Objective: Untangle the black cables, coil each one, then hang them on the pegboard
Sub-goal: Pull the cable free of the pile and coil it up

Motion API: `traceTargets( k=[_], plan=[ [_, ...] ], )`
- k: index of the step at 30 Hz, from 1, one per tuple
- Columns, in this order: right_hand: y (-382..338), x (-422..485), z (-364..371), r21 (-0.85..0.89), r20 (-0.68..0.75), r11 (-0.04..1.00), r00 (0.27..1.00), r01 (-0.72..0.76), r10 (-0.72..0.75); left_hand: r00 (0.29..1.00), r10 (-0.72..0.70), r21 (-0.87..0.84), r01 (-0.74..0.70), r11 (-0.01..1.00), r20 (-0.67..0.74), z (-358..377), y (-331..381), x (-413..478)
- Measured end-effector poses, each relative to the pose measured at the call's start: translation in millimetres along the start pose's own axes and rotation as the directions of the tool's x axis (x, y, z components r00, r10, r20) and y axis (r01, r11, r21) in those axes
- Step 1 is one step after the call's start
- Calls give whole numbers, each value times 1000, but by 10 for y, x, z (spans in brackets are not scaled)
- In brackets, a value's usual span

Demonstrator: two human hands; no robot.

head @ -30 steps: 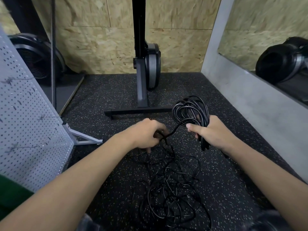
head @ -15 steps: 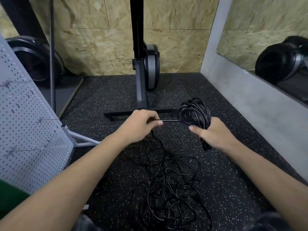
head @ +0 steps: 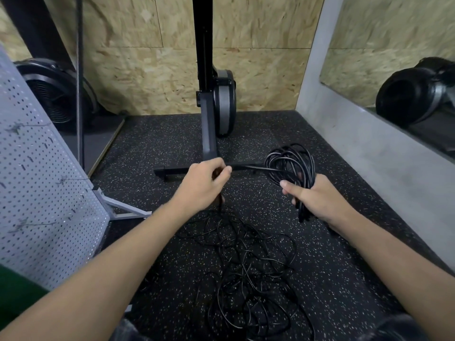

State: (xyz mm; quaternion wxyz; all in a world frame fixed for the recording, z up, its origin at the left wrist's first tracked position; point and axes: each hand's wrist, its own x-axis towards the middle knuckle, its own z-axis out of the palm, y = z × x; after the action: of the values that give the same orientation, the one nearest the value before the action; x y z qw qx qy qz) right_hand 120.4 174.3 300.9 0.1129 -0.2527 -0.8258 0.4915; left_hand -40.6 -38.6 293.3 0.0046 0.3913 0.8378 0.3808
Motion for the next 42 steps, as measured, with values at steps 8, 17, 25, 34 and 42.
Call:
traceTargets(
  k=[8,17,25,34,42],
  plan=[
    [-59,-79,387,263,23,962,998,-68,64,988,-92,-257,58,965,-122,333,359,-83],
    [-54,-73,443,453,-22,891,998,-45,61,944,-116,-256,200,946,309,471,507,-172],
    [-73,-66,378,648,-41,759,991,-69,125,944,18,-127,26,992,330,628,577,-303],
    [-137,-68,356,775,-32,619,969,-130,245,928,10,-221,78,972,372,670,568,-277],
    [-127,-40,377,746,-18,648,967,-156,255,903,17,-220,87,972,430,747,507,-350]
  ],
)
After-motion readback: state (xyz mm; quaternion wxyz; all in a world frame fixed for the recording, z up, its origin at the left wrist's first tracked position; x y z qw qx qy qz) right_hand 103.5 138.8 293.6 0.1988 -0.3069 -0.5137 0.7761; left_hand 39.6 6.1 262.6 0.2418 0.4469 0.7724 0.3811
